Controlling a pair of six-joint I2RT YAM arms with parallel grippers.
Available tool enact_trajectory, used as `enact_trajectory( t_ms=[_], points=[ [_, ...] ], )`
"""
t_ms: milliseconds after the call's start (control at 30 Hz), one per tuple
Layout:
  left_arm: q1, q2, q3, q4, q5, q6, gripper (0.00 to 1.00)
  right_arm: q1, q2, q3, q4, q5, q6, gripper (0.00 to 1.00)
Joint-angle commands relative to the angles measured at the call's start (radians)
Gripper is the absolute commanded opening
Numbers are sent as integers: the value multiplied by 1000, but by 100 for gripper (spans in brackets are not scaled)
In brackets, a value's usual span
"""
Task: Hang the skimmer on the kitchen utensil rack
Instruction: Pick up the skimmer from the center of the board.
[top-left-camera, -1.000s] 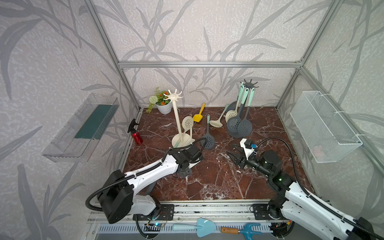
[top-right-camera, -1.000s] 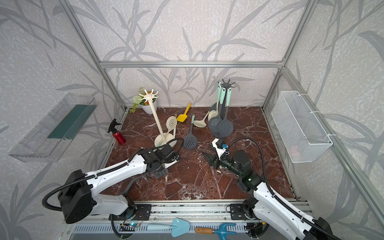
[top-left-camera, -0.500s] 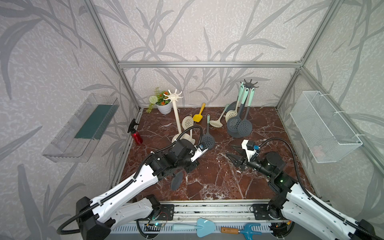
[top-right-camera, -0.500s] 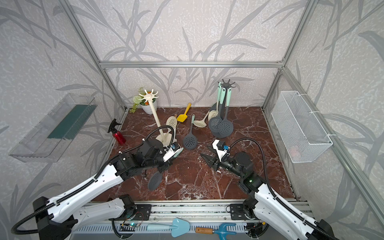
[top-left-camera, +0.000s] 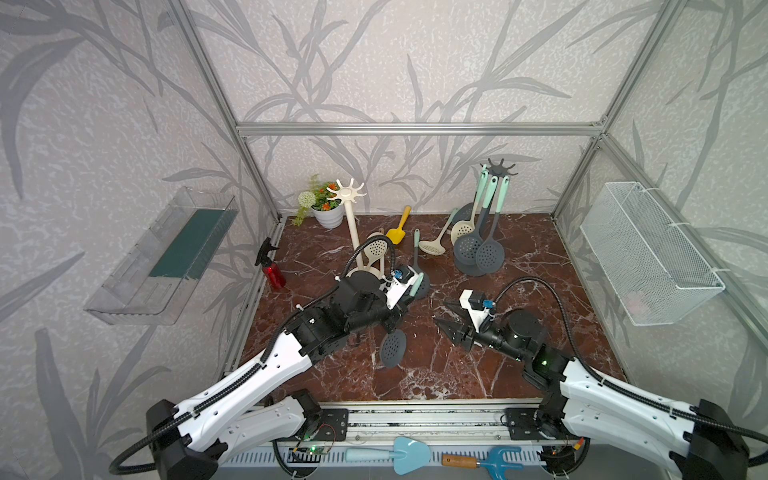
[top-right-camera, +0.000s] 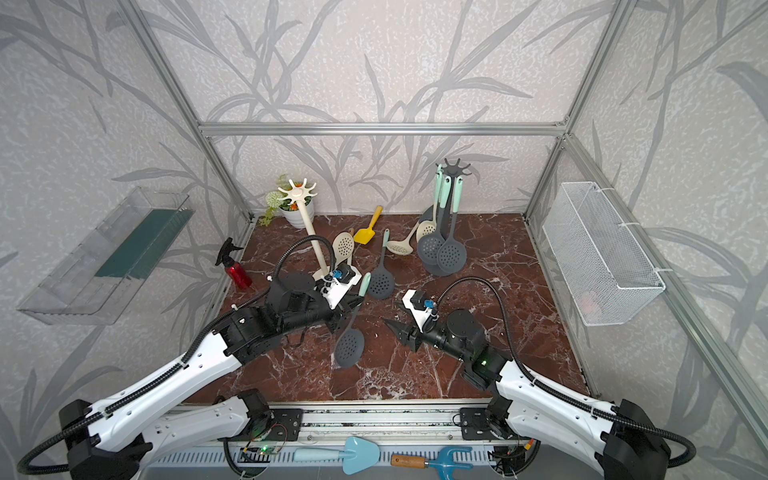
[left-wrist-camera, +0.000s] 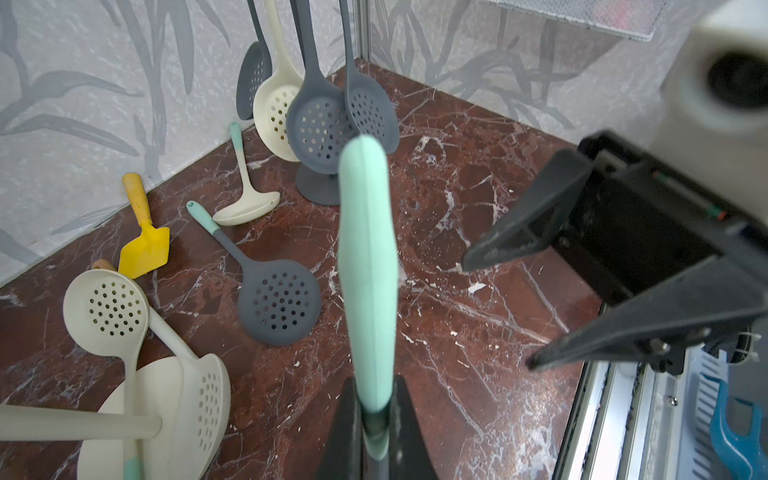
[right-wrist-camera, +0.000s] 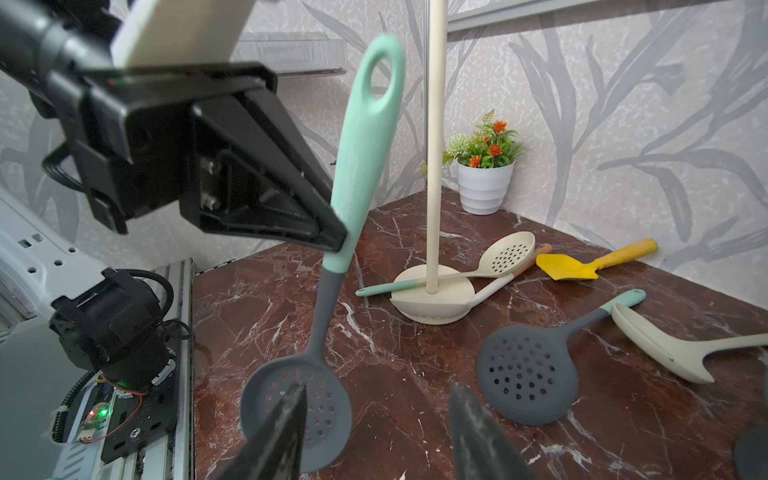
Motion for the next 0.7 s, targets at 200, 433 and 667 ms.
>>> enact_trajectory(
  t_ms=[200, 433, 667],
  points=[
    [-9, -5, -44, 226, -31, -172, 0, 60, 193, 1, 218, 124, 83, 56],
    [-19, -6, -73, 298, -67, -218, 0, 79, 338, 44, 334, 130, 143, 56],
    [-23, -6, -77, 333, -106, -245, 0, 109, 464, 93, 395, 131, 164, 56]
  ],
)
